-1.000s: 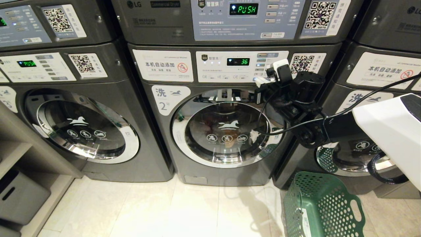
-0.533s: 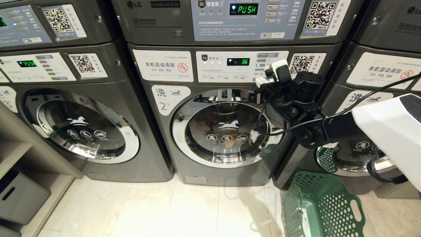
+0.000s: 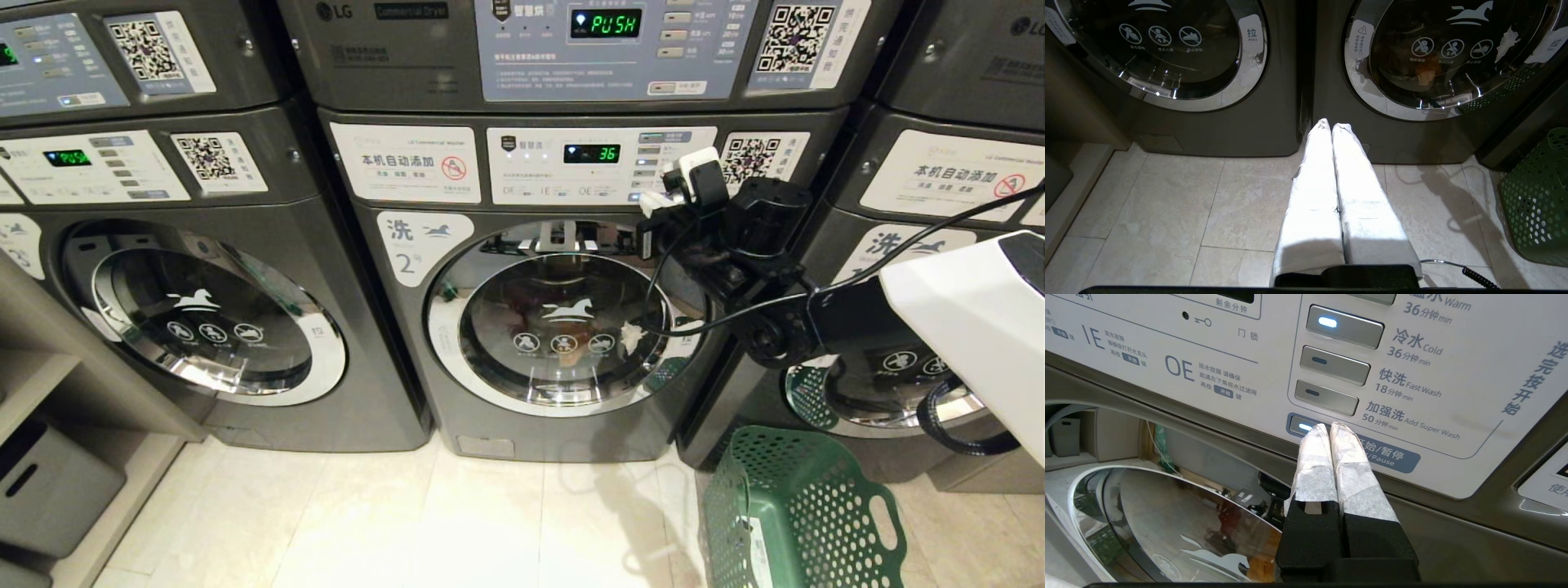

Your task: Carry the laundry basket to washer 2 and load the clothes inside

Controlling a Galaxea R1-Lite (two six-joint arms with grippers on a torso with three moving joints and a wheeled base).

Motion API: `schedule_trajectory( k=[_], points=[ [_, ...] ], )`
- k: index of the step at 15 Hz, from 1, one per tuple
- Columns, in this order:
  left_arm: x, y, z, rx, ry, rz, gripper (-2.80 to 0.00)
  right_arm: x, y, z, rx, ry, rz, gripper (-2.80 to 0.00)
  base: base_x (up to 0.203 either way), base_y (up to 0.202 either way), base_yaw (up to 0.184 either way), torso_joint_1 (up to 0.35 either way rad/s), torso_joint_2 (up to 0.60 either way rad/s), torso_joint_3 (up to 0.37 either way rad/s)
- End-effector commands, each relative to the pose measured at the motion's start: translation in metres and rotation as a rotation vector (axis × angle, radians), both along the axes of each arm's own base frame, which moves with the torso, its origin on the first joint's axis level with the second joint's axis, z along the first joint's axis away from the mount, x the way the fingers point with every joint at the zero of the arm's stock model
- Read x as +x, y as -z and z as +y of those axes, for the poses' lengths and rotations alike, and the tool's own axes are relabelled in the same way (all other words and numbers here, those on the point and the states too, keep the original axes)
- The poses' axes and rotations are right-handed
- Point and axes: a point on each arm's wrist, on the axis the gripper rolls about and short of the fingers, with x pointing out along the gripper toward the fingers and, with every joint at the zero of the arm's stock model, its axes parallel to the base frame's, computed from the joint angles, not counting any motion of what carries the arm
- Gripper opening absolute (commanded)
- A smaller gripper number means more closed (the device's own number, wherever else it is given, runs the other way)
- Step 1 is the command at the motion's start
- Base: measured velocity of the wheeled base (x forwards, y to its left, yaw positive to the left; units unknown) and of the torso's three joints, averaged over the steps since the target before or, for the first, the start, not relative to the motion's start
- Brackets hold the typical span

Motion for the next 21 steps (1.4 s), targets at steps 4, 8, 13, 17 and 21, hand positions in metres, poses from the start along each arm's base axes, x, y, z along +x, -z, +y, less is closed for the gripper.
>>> schedule_trajectory(
  k=[4,8,13,17,21],
  points=[
    [0.000,0.000,0.000,0.000,0.000,-0.002,-2.80,-0.005,-0.001,-0.001,-0.001,-0.002,0.001,-2.80,0.000,0.000,0.000,0.000,0.00,0.000],
    [0.000,0.000,0.000,0.000,0.000,-0.002,-2.80,-0.009,0.001,0.003,-0.006,-0.014,0.012,-2.80,0.000,0.000,0.000,0.000,0.00,0.000],
    [0.000,0.000,0.000,0.000,0.000,-0.002,-2.80,-0.067,-0.009,-0.018,-0.052,0.002,0.096,-2.80,0.000,0.000,0.000,0.000,0.00,0.000],
    [0.000,0.000,0.000,0.000,0.000,-0.002,-2.80,-0.155,-0.021,-0.057,-0.100,0.099,0.170,-2.80,0.000,0.000,0.000,0.000,0.00,0.000],
    [0.000,0.000,0.000,0.000,0.000,-0.002,-2.80,-0.254,-0.035,-0.098,-0.099,0.184,0.231,-2.80,0.000,0.000,0.000,0.000,0.00,0.000]
  ],
)
